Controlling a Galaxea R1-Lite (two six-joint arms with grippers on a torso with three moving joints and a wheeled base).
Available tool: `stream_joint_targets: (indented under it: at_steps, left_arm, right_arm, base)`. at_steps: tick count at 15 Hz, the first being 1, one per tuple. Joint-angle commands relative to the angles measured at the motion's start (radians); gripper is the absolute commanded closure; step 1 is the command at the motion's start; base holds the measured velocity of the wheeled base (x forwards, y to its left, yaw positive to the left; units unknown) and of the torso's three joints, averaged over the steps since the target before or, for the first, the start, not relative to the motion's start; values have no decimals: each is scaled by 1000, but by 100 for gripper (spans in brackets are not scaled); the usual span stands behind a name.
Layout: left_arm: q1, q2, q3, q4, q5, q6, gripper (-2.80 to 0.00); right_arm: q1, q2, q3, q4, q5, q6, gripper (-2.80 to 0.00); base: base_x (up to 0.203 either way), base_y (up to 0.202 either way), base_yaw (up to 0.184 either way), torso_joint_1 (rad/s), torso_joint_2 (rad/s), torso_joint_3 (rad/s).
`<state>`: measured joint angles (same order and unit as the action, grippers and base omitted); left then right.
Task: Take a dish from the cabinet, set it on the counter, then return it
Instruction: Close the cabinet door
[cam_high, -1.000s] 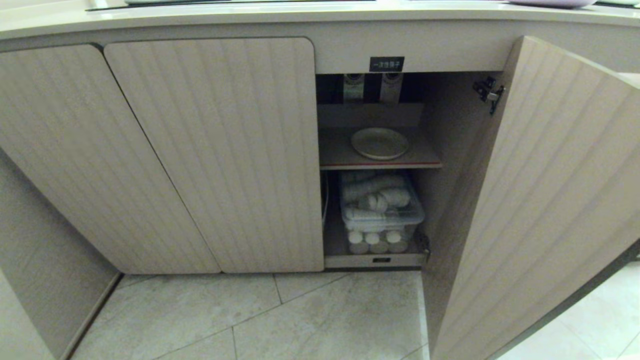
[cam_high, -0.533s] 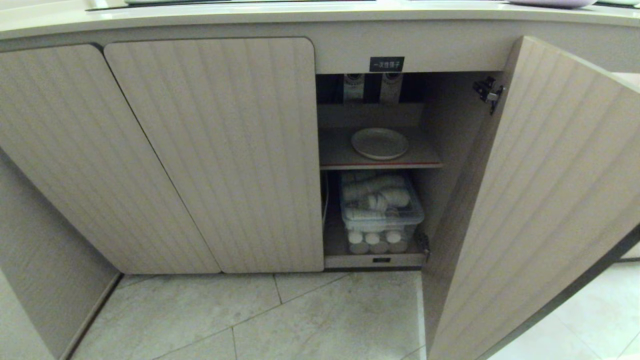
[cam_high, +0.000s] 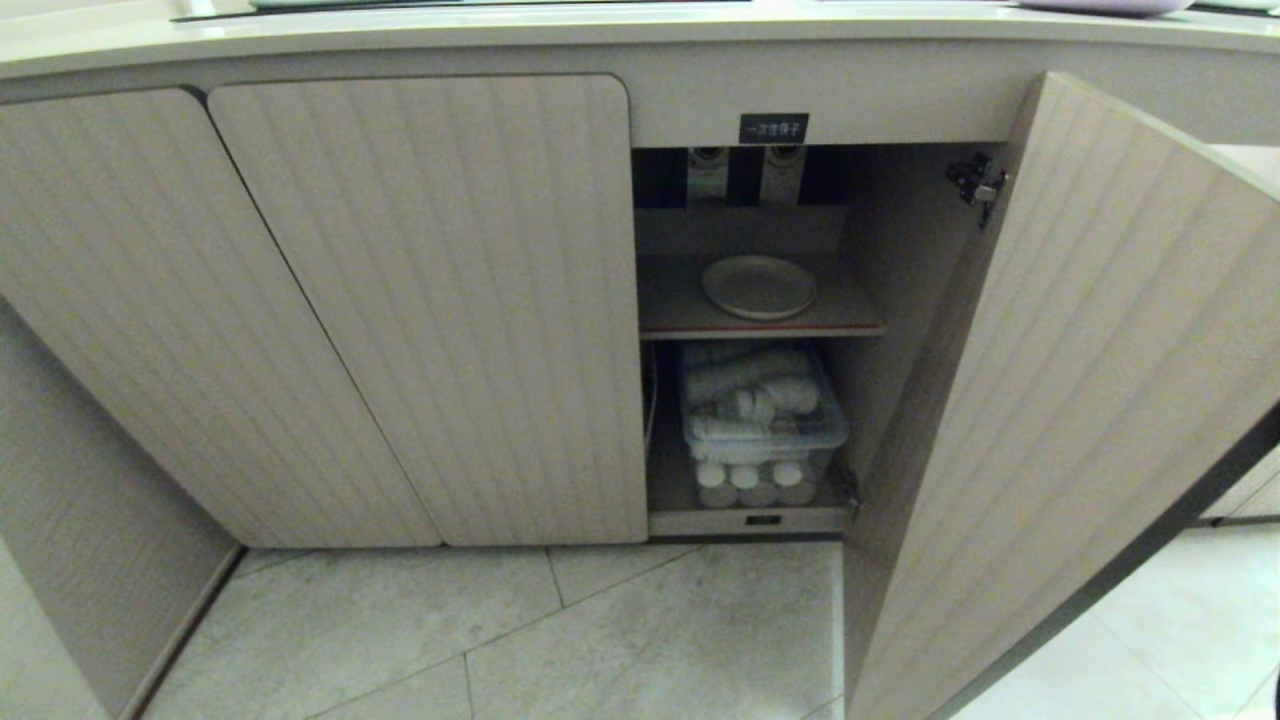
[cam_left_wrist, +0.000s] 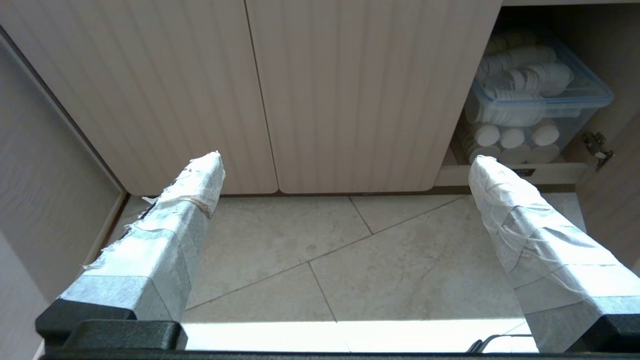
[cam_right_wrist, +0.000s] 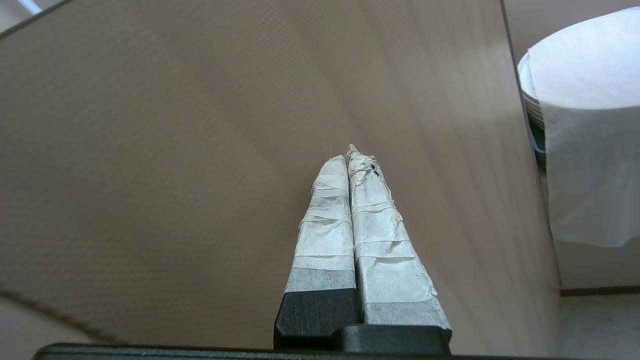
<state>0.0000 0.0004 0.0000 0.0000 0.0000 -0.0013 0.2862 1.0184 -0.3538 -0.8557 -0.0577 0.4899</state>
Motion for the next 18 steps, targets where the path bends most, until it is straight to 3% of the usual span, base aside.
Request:
stream_joint_targets:
  at_steps: [1,9,18]
  left_arm:
    - [0,0,0,0,0,0,-280]
    - [0,0,0,0,0,0,-280]
    - [0,0,0,0,0,0,-280]
  right_arm:
    - [0,60,-1,-31,1,2,0]
    - [18,293,-64,-233,19,4,0]
    - [30,568,-255,-323,20,21,0]
  base:
    - [0,0,0,0,0,0]
    - [0,0,0,0,0,0]
    - [0,0,0,0,0,0]
